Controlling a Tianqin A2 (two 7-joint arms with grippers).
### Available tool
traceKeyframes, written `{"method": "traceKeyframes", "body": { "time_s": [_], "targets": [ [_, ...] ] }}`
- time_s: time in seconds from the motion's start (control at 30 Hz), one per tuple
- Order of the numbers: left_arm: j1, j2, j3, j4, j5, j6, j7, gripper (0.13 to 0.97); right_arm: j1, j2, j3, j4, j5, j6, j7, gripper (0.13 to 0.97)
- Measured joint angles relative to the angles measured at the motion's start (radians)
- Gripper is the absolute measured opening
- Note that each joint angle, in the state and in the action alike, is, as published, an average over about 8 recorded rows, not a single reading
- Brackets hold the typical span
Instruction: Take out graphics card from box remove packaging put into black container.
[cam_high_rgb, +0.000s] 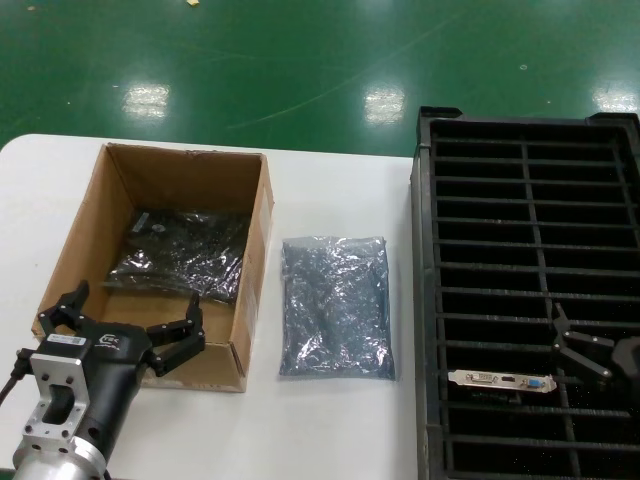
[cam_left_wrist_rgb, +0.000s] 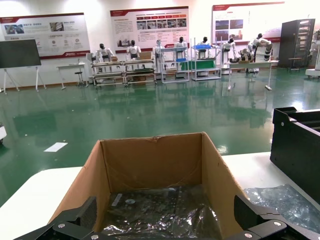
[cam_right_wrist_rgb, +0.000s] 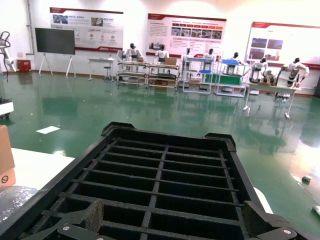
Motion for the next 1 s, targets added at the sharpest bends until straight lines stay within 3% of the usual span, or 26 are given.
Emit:
{"method": "traceKeyframes", "body": {
  "time_s": [1.0],
  "targets": [
    [0.000,0.000,0.000,0.000,0.000,0.000,0.000,0.966,0.000,0.000,0.000,0.000,0.000,0.000,0.000,0.966]
  ]
}}
